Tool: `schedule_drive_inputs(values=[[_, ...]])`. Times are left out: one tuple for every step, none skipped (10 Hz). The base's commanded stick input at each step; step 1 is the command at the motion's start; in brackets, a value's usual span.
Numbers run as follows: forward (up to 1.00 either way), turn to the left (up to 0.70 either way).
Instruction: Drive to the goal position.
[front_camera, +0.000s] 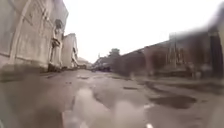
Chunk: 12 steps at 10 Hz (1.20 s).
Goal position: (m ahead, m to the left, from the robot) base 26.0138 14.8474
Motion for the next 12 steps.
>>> schedule_drive_inputs(values=[[0.50, 0.08], [0.50, 0.08], [0.50, 0.08], [0.50, 0.08], [0.50, 0.08], [0.50, 0.08], [0.50, 0.08], [0.50, 0.08], [0.50, 0.08], [0.50, 0.08], [0.50, 0.08], [0.50, 0.08]])
